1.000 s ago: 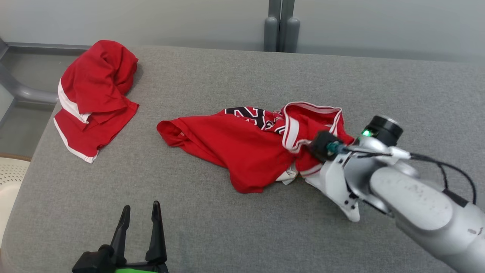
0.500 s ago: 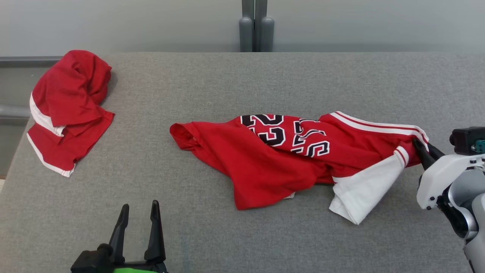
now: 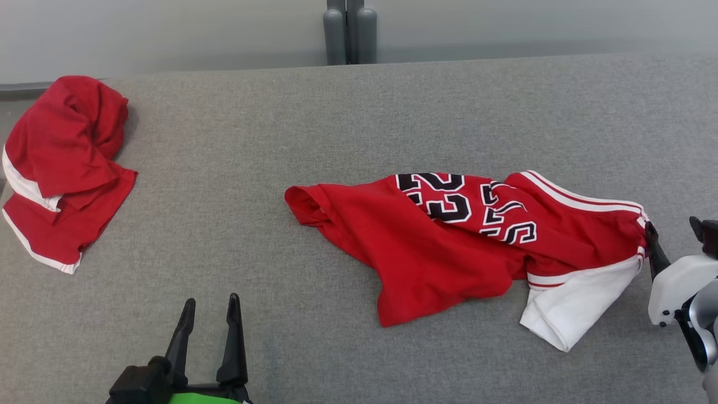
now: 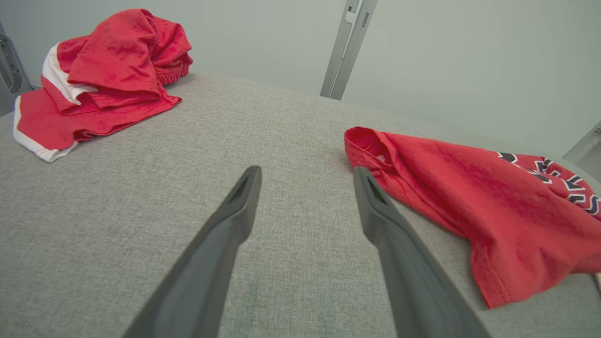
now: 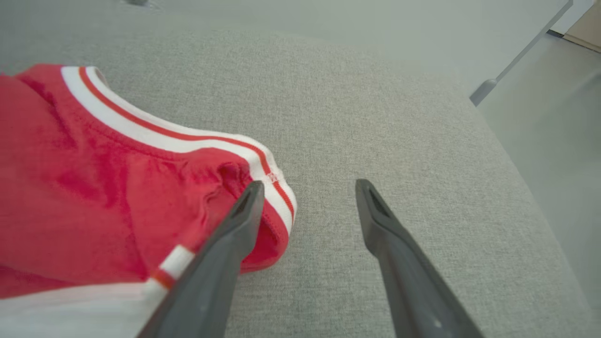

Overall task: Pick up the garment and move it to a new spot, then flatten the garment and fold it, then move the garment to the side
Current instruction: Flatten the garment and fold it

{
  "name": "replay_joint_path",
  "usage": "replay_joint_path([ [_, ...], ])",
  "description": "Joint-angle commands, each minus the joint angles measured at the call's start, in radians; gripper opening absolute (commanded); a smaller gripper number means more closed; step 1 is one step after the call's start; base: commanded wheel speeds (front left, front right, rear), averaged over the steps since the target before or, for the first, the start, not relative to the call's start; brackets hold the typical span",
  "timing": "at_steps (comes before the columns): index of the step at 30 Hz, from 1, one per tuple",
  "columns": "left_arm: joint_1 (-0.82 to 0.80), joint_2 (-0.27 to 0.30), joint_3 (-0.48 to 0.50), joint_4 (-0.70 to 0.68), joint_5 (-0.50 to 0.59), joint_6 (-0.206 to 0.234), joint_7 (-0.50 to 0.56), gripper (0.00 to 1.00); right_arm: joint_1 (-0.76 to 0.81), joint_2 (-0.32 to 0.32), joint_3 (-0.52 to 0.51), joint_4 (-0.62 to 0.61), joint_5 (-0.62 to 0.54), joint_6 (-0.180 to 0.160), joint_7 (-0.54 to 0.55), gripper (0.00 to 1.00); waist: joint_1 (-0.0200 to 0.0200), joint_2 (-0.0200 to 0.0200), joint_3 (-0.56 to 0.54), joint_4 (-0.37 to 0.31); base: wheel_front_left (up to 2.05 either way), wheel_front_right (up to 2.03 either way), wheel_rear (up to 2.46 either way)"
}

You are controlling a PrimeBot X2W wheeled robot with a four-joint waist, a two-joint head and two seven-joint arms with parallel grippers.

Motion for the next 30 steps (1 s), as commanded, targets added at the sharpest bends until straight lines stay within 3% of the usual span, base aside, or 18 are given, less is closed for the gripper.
replay_joint_path([
  [1, 0.014, 0.002, -0.002, 0.002, 0.015, -0.004, 0.0, 1.0, 0.016, 0.009, -0.006, -0.022, -0.011, -0.001, -0.041, 1.0, 0.0, -0.0001, -0.02, -0.013, 0.0, 0.0, 0.0],
  [7, 0.033, 0.002, -0.01, -0.001, 0.019, -0.007, 0.0, 1.0, 0.116, 0.085, -0.049, -0.208, -0.043, -0.001, -0.201, 1.0, 0.0, -0.0001, -0.067, -0.048, 0.0, 0.0, 0.0],
  [15, 0.036, 0.002, -0.016, -0.005, 0.023, -0.01, 0.0, 1.0, 0.316, 0.236, -0.028, -0.512, -0.087, -0.001, -0.236, 1.0, 0.0, -0.0001, -0.087, -0.105, 0.0, 0.0, 0.0],
  [20, -0.008, 0.002, -0.137, 0.089, 0.014, -0.06, 0.0, 1.0, 0.407, 0.288, -0.036, -0.588, -0.075, -0.001, -0.236, 1.0, 0.0, -0.0001, -0.078, -0.134, 0.0, 0.0, 0.0],
  [30, -0.176, 0.004, -0.395, 0.361, 0.007, -0.077, 0.0, 1.0, 0.357, 0.304, 0.013, -0.625, -0.076, -0.001, -0.236, 1.0, 0.0, -0.0001, -0.044, -0.238, 0.0, 0.0, 0.0],
])
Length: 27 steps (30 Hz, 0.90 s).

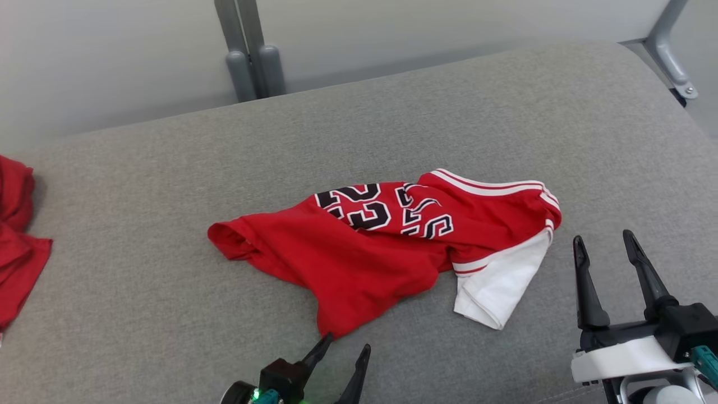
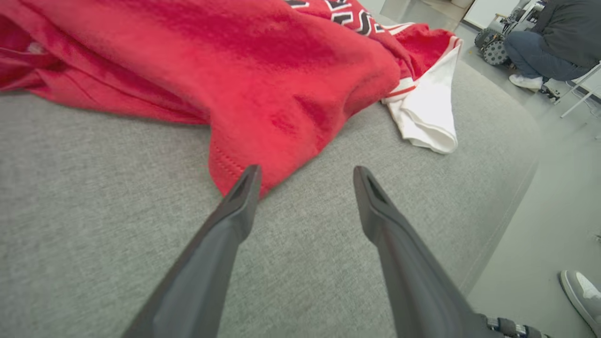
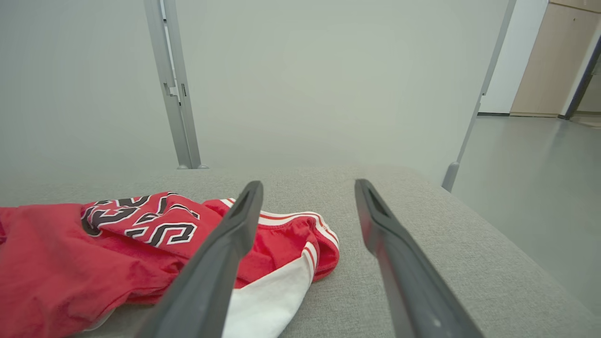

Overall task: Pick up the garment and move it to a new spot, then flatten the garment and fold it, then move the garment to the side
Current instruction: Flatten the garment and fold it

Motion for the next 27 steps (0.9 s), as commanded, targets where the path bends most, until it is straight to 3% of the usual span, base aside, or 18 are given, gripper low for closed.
replay_joint_path([
  [1, -0.033, 0.006, -0.004, 0.029, -0.018, -0.002, 0.0, 1.0, -0.012, -0.001, 0.002, -0.01, -0.003, -0.001, -0.003, 1.0, 0.0, -0.0001, 0.016, -0.038, 0.0, 0.0, 0.0],
  [4, -0.068, 0.005, -0.013, 0.101, -0.024, 0.003, -0.001, 1.0, -0.016, 0.0, 0.009, -0.015, -0.003, -0.001, -0.003, 1.0, 0.0, -0.0001, 0.022, -0.06, 0.0, 0.0, 0.0],
  [9, -0.11, 0.006, 0.028, 0.134, -0.039, 0.063, 0.0, 1.0, -0.013, 0.001, 0.015, -0.021, 0.004, -0.001, -0.003, 1.0, 0.0, -0.0001, 0.032, -0.08, 0.0, 0.0, 0.0],
  [10, -0.111, 0.006, 0.029, 0.143, -0.039, 0.067, 0.0, 0.87, -0.013, 0.001, 0.015, -0.021, 0.007, -0.001, -0.003, 1.0, 0.0, -0.0001, 0.033, -0.081, 0.0, 0.0, 0.0],
  [11, -0.116, 0.006, 0.027, 0.158, -0.035, 0.064, 0.0, 0.42, -0.012, 0.001, 0.014, -0.021, 0.008, -0.001, -0.003, 1.0, 0.0, -0.0001, 0.035, -0.082, 0.0, 0.0, 0.0],
  [12, -0.121, 0.006, 0.022, 0.176, -0.037, 0.059, 0.0, 0.15, -0.011, 0.001, 0.012, -0.02, 0.011, -0.001, -0.003, 1.0, 0.0, -0.0001, 0.037, -0.083, 0.0, 0.0, 0.0],
  [13, -0.13, 0.006, 0.012, 0.201, -0.038, 0.049, 0.001, 0.0, -0.012, 0.001, 0.011, -0.019, 0.014, -0.001, -0.003, 1.0, 0.0, -0.0001, 0.039, -0.083, 0.0, 0.0, 0.0],
  [20, -0.174, 0.005, -0.015, 0.261, -0.066, 0.018, 0.002, 0.0, -0.023, 0.002, -0.001, -0.013, 0.02, -0.001, -0.003, 1.0, 0.0, -0.0001, 0.047, -0.064, 0.0, 0.0, 0.0],
  [27, -0.135, 0.053, 0.035, 0.124, -0.14, 0.009, 0.045, 0.0, 0.009, 0.001, -0.028, -0.009, 0.024, -0.001, -0.003, 1.0, 0.0, -0.0001, 0.029, -0.006, 0.0, 0.0, 0.0],
])
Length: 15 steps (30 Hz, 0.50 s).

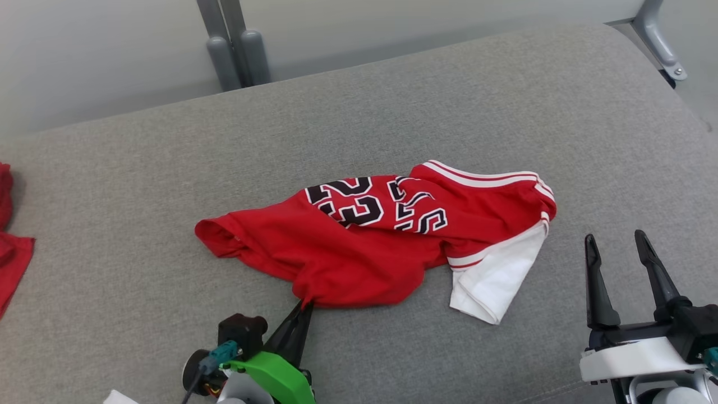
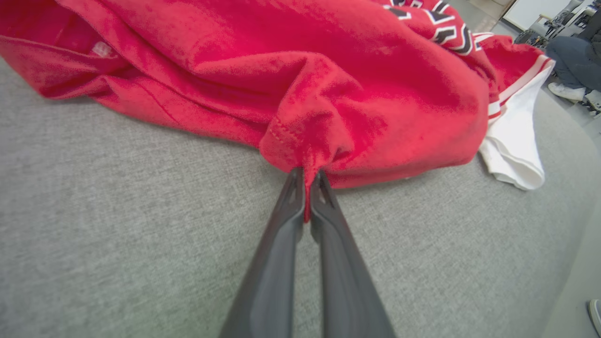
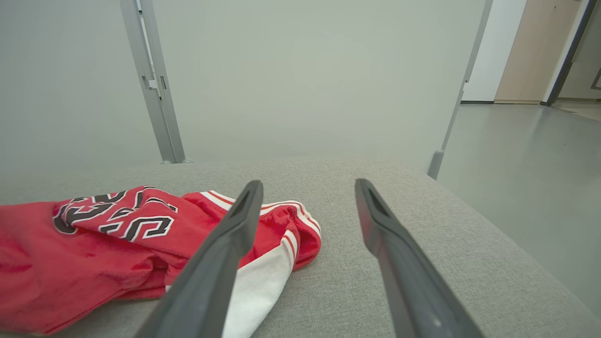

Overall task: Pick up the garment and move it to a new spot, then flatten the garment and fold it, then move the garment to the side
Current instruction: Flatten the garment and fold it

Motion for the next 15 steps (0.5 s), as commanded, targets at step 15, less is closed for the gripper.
replay_joint_path([
  [15, 0.368, 0.365, 0.036, -1.032, -0.27, 0.031, 0.56, 0.0, -0.003, -0.001, -0.003, 0.026, 0.01, -0.001, -0.003, 1.0, 0.0, -0.0001, -0.012, 0.143, 0.0, 0.0, 0.0],
])
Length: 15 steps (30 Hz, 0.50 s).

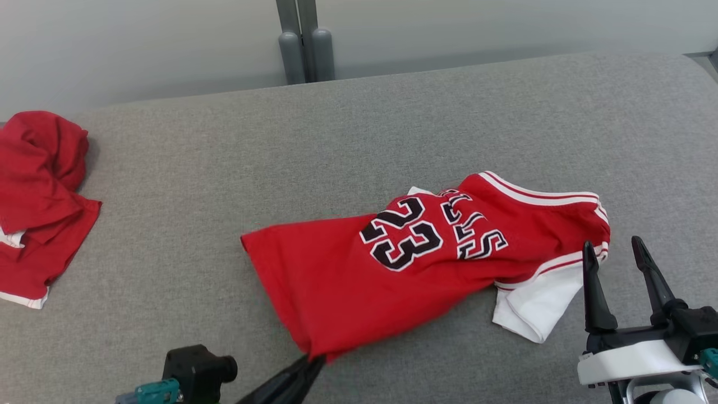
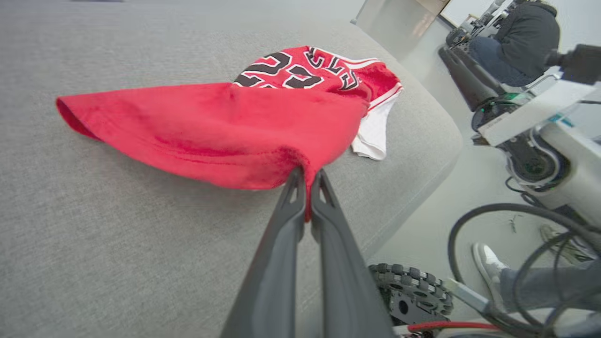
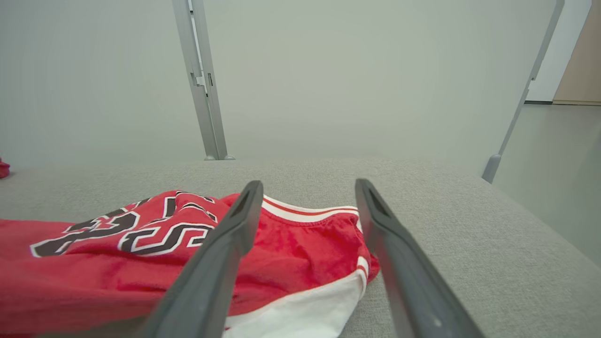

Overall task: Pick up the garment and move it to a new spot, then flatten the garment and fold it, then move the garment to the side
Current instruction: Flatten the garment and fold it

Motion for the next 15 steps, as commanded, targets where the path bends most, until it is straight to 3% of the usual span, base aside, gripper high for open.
replay_joint_path([
  [1, 0.012, 0.022, 0.004, -0.034, -0.05, -0.007, 0.036, 0.0, -0.016, -0.001, 0.003, 0.003, -0.003, -0.001, -0.003, 1.0, 0.0, 0.0, 0.009, 0.0, 0.0, 0.0, 0.0],
  [3, -0.009, 0.058, 0.029, -0.05, -0.089, -0.01, 0.079, 0.0, -0.02, -0.001, 0.008, 0.011, -0.004, -0.001, -0.003, 1.0, 0.0, 0.0, 0.015, -0.007, 0.0, 0.0, 0.0],
  [7, -0.102, 0.059, 0.084, 0.052, -0.135, 0.012, 0.114, 0.0, -0.037, -0.001, 0.023, 0.025, 0.007, -0.001, -0.003, 1.0, 0.0, 0.0, 0.033, -0.033, 0.0, 0.0, 0.0],
  [10, -0.197, 0.014, 0.097, 0.197, -0.188, 0.019, 0.136, 0.0, -0.045, -0.001, 0.035, 0.035, 0.016, -0.001, -0.003, 1.0, 0.0, 0.0, 0.051, -0.06, 0.0, 0.0, 0.0],
  [15, -0.369, -0.045, 0.091, 0.456, -0.172, 0.01, 0.126, 0.0, -0.061, -0.001, 0.044, 0.048, 0.025, -0.001, -0.003, 1.0, 0.0, 0.0, 0.093, -0.094, 0.0, 0.0, 0.0],
])
